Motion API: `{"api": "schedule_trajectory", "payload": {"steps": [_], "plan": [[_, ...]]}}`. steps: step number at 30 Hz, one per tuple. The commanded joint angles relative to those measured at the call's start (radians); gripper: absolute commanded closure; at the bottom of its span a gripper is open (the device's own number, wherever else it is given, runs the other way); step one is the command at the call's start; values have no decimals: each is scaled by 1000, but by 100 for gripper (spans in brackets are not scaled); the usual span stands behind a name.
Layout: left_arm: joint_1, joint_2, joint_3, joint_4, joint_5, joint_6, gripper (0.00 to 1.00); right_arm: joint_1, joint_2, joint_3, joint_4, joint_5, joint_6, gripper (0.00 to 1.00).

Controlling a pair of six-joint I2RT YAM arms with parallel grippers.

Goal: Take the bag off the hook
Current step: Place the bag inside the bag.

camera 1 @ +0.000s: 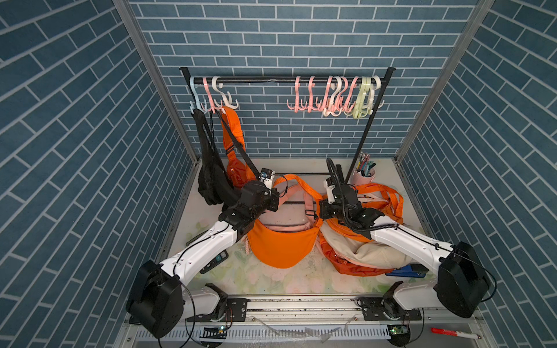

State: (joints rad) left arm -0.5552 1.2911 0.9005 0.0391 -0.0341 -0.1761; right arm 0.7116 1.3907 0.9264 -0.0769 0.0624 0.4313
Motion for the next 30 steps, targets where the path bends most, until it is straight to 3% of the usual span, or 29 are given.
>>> {"api": "schedule_trajectory", "payload": {"steps": [1, 12, 22, 25, 30], "plan": [[-24, 52, 38, 39, -18, -2, 100, -3, 33, 3, 44, -25, 37, 100], [-42, 204, 58, 48, -65, -8, 94, -14, 118, 17, 55, -15, 32, 99], [-42, 281, 73, 45, -105, -7, 63, -56, 192, 45, 31, 3, 23, 91], [-42, 293, 85, 41, -106, -7, 58, -65, 210, 57, 27, -10, 23, 81], [-43, 293, 106, 29, -109, -4, 52, -72, 218, 86, 1, -13, 12, 44]]}}
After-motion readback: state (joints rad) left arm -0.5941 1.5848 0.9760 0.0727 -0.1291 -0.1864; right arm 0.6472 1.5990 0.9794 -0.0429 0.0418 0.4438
